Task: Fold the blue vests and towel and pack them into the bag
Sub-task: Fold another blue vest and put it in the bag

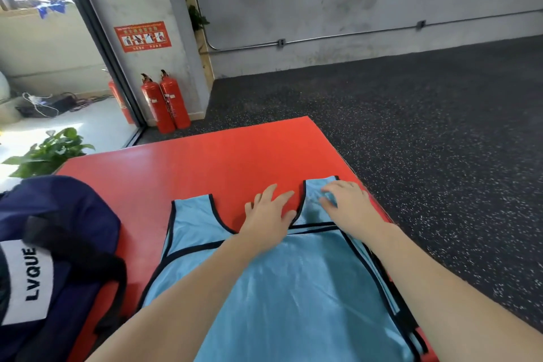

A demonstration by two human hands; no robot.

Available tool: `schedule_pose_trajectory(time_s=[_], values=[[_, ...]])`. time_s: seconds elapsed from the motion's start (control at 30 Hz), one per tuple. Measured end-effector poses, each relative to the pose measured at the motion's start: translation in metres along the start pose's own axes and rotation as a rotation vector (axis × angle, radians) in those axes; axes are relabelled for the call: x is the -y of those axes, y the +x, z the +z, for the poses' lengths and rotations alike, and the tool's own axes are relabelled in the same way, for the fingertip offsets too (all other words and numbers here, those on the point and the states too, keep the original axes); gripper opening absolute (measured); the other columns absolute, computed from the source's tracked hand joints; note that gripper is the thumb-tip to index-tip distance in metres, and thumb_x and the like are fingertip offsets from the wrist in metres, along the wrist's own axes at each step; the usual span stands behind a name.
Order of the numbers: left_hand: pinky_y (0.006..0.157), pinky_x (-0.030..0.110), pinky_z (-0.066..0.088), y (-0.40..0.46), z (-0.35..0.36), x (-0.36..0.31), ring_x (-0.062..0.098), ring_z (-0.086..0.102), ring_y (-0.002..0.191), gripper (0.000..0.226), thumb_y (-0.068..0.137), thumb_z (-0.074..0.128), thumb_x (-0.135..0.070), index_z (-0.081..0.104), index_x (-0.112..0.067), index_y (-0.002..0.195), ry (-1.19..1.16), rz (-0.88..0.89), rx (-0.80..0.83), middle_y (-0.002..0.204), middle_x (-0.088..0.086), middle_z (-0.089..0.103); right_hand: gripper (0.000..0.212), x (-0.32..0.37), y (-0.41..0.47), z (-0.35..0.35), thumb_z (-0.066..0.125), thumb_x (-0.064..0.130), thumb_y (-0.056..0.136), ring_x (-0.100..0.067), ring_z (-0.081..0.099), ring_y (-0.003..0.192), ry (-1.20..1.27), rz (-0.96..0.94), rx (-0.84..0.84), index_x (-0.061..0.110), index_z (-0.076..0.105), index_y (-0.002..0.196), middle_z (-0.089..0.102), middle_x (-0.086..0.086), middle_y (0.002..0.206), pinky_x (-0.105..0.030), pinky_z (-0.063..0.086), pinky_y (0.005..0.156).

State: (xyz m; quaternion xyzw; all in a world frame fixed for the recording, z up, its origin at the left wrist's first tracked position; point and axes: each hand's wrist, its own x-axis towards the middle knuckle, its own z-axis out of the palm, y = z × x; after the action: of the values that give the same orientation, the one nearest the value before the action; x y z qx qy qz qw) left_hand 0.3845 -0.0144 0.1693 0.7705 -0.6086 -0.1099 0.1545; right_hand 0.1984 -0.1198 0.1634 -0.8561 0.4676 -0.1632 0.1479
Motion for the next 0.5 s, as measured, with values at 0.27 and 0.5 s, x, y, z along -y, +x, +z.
schedule_pose_trajectory(time_s=[0.27,0.5], values=[[0.113,0.045,0.034,-0.105,-0.041,0.109,0.012,0.052,0.129,0.045,0.091,0.064,-0.039,0.057,-0.036,0.135,-0.089,-0.153,-0.155,0.133,-0.013,0.061,0.030,0.023,-0.042,-0.018,0.063,0.045,0.095,-0.013,0.059,0.114,-0.089,-0.216,0.162,0.028,0.068,0.118,0.068,0.012,0.118,-0.040,0.045,0.099],[0.107,0.037,0.044,-0.137,-0.066,0.151,0.017,0.061,0.116,0.048,0.088,0.075,-0.025,0.061,-0.029,0.134,-0.221,-0.264,-0.132,0.121,-0.003,0.067,0.034,0.009,-0.063,-0.024,0.069,0.037,0.091,-0.015,0.058,0.118,-0.145,-0.093,0.188,0.032,0.063,0.124,0.063,0.012,0.125,-0.043,0.045,0.103]])
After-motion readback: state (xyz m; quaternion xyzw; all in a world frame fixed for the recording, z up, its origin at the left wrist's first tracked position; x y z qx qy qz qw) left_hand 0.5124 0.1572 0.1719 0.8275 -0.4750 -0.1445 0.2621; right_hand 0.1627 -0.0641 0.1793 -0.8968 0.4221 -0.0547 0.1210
